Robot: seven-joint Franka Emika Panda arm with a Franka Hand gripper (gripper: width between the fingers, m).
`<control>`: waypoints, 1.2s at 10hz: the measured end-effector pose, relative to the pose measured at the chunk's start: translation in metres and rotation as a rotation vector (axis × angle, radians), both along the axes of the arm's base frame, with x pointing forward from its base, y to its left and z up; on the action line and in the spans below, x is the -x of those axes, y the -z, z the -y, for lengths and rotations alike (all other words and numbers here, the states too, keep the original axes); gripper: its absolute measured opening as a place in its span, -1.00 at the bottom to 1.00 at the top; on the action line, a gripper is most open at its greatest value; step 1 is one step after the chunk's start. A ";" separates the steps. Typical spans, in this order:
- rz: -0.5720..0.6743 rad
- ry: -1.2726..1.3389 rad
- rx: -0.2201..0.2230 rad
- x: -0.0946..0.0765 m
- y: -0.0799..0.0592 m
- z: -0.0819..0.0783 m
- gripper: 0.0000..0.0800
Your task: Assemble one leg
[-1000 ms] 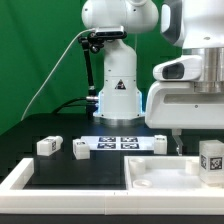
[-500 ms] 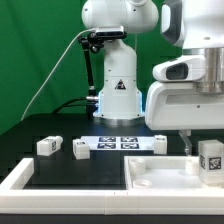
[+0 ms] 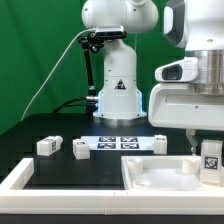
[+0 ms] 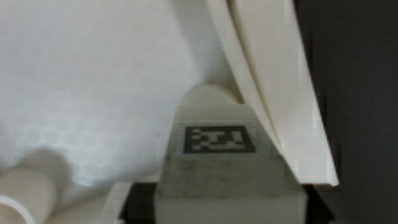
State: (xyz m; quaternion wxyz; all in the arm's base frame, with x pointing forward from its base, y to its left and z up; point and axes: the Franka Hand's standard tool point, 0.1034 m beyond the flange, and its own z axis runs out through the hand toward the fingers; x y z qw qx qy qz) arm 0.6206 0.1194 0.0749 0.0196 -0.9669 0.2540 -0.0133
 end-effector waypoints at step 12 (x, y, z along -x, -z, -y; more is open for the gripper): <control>-0.047 0.858 -0.096 -0.004 0.002 0.004 0.38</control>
Offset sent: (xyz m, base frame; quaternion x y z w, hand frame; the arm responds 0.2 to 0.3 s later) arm -0.0021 -0.0046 -0.0170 -0.0360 0.0105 0.3758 0.9259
